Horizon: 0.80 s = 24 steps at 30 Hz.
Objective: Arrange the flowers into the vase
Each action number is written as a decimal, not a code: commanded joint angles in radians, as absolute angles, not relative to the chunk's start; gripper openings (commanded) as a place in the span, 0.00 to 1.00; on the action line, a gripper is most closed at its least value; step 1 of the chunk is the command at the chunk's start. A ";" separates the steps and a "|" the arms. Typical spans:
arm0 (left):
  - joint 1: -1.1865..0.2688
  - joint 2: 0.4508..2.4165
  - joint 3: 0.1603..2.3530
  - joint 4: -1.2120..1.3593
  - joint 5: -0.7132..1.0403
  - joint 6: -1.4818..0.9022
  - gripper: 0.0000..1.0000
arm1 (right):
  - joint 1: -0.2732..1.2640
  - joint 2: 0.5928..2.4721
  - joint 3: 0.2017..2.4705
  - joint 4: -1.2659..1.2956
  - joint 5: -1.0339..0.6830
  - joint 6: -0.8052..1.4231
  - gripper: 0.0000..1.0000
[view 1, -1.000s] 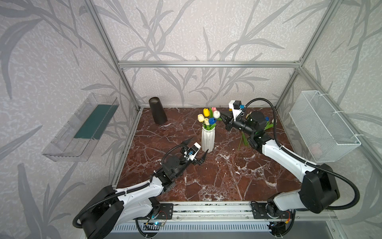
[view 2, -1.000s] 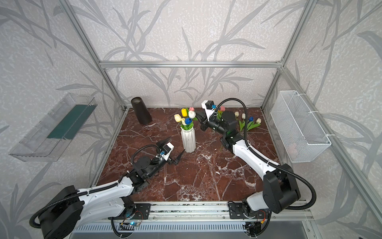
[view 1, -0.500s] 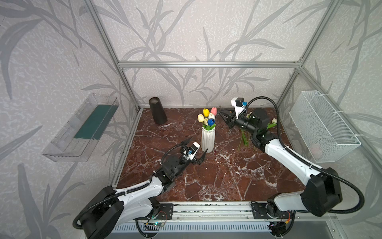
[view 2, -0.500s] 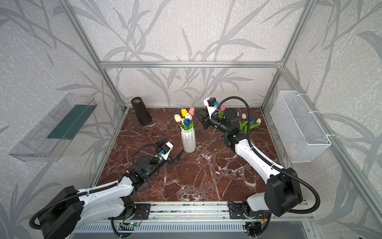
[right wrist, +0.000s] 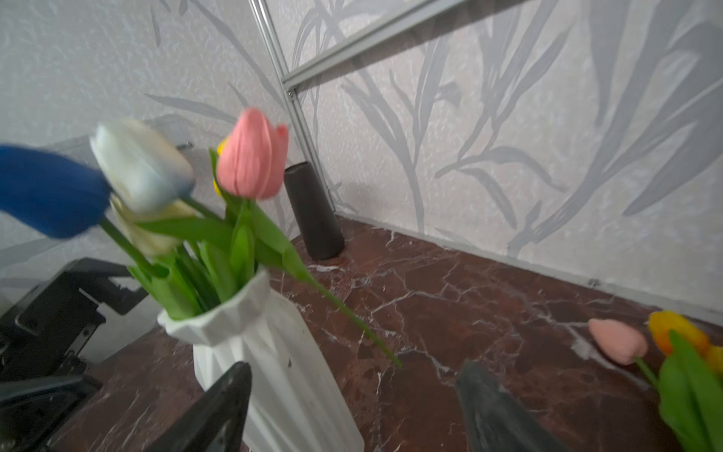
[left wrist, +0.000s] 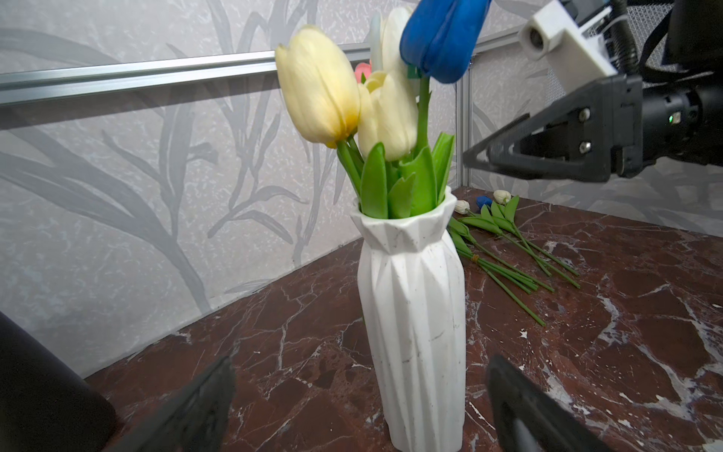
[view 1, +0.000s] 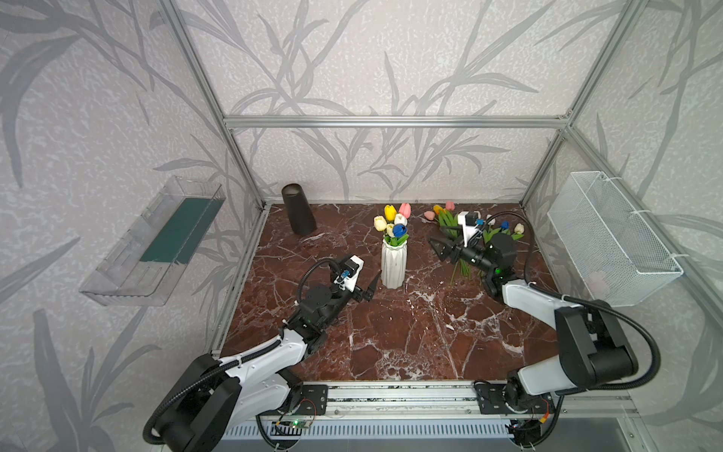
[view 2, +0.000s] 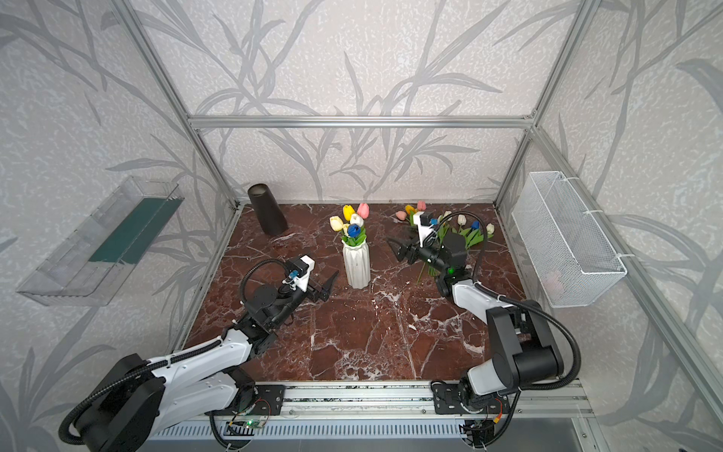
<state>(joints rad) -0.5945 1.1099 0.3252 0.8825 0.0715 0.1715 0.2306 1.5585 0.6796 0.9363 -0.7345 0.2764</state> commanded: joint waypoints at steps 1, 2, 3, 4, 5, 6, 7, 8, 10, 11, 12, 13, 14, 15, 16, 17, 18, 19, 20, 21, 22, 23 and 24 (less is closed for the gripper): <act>-0.588 1.136 0.380 0.847 0.111 0.172 1.00 | 0.259 1.670 0.679 1.250 -0.919 0.265 0.93; -0.588 1.140 0.381 0.853 0.110 0.171 1.00 | 0.265 1.716 0.683 1.304 -0.937 0.280 0.99; -0.588 1.143 0.379 0.861 0.110 0.169 1.00 | 0.271 1.762 0.687 1.357 -0.949 0.293 0.99; -0.588 1.145 0.377 0.873 0.110 0.165 1.00 | 0.278 1.798 0.690 1.405 -0.952 0.298 0.99; -0.587 1.148 0.377 0.877 0.108 0.162 1.00 | 0.292 1.821 0.702 1.403 -0.949 0.280 0.99; -0.587 1.149 0.379 0.876 0.108 0.161 1.00 | 0.306 1.835 0.705 1.396 -0.942 0.248 0.99; -0.587 1.148 0.380 0.870 0.108 0.160 1.00 | 0.320 1.851 0.704 1.391 -0.923 0.211 0.99; -0.588 1.145 0.379 0.866 0.106 0.160 0.99 | 0.334 1.866 0.707 1.387 -0.911 0.178 0.99; -0.588 1.136 0.377 0.854 0.105 0.160 1.00 | 0.351 1.885 0.715 1.370 -0.894 0.139 0.99; -0.588 1.131 0.376 0.847 0.103 0.162 1.00 | 0.359 1.894 0.725 1.358 -0.888 0.127 0.99; -0.588 1.128 0.376 0.844 0.101 0.164 1.00 | 0.365 1.902 0.737 1.351 -0.890 0.120 0.99; -0.588 1.124 0.373 0.844 0.097 0.167 1.00 | 0.375 1.914 0.753 1.337 -0.894 0.110 0.99; -0.588 1.122 0.371 0.845 0.094 0.169 0.99 | 0.386 1.921 0.768 1.318 -0.895 0.097 0.99; -0.587 1.120 0.370 0.845 0.093 0.170 1.00 | 0.396 1.925 0.783 1.294 -0.894 0.082 0.99; -0.587 1.120 0.368 0.847 0.091 0.172 1.00 | 0.408 1.928 0.799 1.267 -0.894 0.061 0.99; -0.587 1.119 0.366 0.848 0.090 0.173 1.00 | 0.422 1.931 0.818 1.229 -0.892 0.037 0.99; -0.588 1.118 0.364 0.851 0.088 0.175 0.99 | 0.434 1.931 0.832 1.197 -0.890 0.016 0.99; -0.587 1.119 0.362 0.855 0.087 0.175 1.00 | 0.449 1.931 0.849 1.160 -0.886 -0.010 0.99; -0.588 1.120 0.362 0.857 0.087 0.176 1.00 | 0.463 1.931 0.862 1.132 -0.875 -0.036 0.99; -0.587 1.119 0.362 0.856 0.088 0.177 1.00 | 0.472 1.931 0.871 1.116 -0.867 -0.052 0.99; -0.588 1.118 0.361 0.855 0.086 0.179 1.00 | 0.479 1.935 0.882 1.107 -0.863 -0.061 1.00; -0.588 1.117 0.360 0.857 0.086 0.180 1.00 | 0.483 1.937 0.889 1.108 -0.857 -0.059 0.96; -0.588 1.116 0.358 0.860 0.083 0.181 1.00 | 0.485 1.939 0.892 1.115 -0.850 -0.053 0.92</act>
<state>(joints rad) -0.5934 1.1347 0.3546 0.8421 0.0940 0.1650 0.4713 1.9263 0.8684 1.1469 -0.8562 0.0010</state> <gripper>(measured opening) 0.995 0.934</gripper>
